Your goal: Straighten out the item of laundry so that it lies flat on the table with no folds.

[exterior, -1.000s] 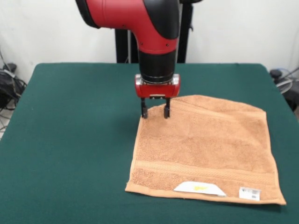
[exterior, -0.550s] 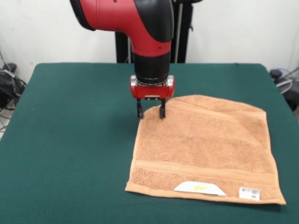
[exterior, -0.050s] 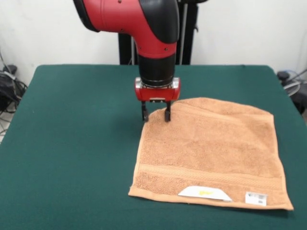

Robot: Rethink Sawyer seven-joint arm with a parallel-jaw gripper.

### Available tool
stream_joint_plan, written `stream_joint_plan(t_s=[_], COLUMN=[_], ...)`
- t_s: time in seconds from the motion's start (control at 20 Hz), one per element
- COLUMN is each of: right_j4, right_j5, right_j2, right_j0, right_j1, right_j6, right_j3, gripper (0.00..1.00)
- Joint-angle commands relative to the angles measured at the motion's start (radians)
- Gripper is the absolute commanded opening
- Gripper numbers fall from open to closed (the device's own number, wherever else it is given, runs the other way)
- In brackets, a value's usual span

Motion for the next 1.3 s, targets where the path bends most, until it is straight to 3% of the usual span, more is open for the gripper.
stream_joint_plan(t_s=[0.05, 0.6, 1.1, 1.15, 1.3], right_j4=[-0.03, -0.041, -0.065, -0.067, -0.071], right_j5=[-0.106, -0.104, -0.09, -0.09, -0.093], right_j2=[0.0, 0.048, 0.081, 0.08, 0.08], right_j0=[0.025, -0.031, -0.062, -0.06, -0.06], right_j1=[0.008, 0.116, 0.137, 0.136, 0.136], right_j6=[0.199, 0.123, 0.091, 0.093, 0.091], right_j3=[0.102, 0.041, 0.028, 0.027, 0.025], gripper=[1.0, 1.0, 1.0, 0.0, 0.0])
